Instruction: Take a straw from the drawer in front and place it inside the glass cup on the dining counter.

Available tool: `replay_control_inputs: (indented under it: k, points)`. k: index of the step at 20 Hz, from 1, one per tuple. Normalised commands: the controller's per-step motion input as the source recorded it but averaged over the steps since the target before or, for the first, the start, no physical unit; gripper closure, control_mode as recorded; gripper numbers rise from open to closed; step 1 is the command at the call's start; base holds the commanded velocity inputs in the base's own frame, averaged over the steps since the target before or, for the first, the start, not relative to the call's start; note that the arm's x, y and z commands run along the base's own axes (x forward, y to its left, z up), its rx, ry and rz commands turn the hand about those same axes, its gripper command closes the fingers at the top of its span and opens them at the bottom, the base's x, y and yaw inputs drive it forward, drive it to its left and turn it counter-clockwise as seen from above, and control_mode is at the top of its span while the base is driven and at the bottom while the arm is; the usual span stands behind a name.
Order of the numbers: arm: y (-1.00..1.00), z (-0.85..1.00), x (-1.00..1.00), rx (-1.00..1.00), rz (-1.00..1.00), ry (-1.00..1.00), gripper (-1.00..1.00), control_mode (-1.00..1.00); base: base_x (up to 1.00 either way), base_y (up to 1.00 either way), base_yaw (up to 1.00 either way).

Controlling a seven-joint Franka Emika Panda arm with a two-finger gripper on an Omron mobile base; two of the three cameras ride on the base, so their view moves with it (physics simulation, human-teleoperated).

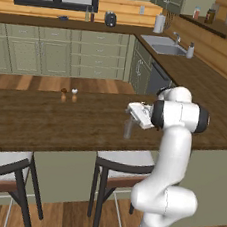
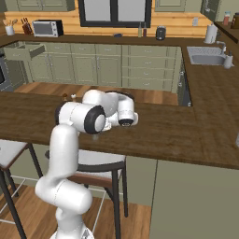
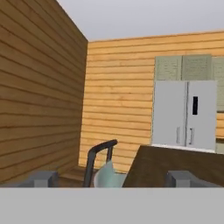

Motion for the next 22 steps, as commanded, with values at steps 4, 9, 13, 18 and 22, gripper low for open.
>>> replay_control_inputs:
  k: [4,9,13,18,22]
  points:
    - [0.00,0.70,-0.13,-0.05,-0.05,-0.09,-1.00,-1.00,0.00,0.00,0.00]
    - [0.00,0.94,-0.42,-0.13,-0.05,-0.19,-1.00,-1.00,0.00,0.00,0.00]
    - [0.13,0.71,-0.73,-0.42,-0.03,-0.47,-1.00,-1.00,0.00,0.00,0.00]
    - [0.33,0.23,-0.96,-0.61,0.00,-0.63,-1.00,-1.00,0.00,0.00,0.00]
    - [0.38,0.02,-0.96,-0.57,0.00,-0.52,-1.00,-1.00,0.00,0.00,0.00]
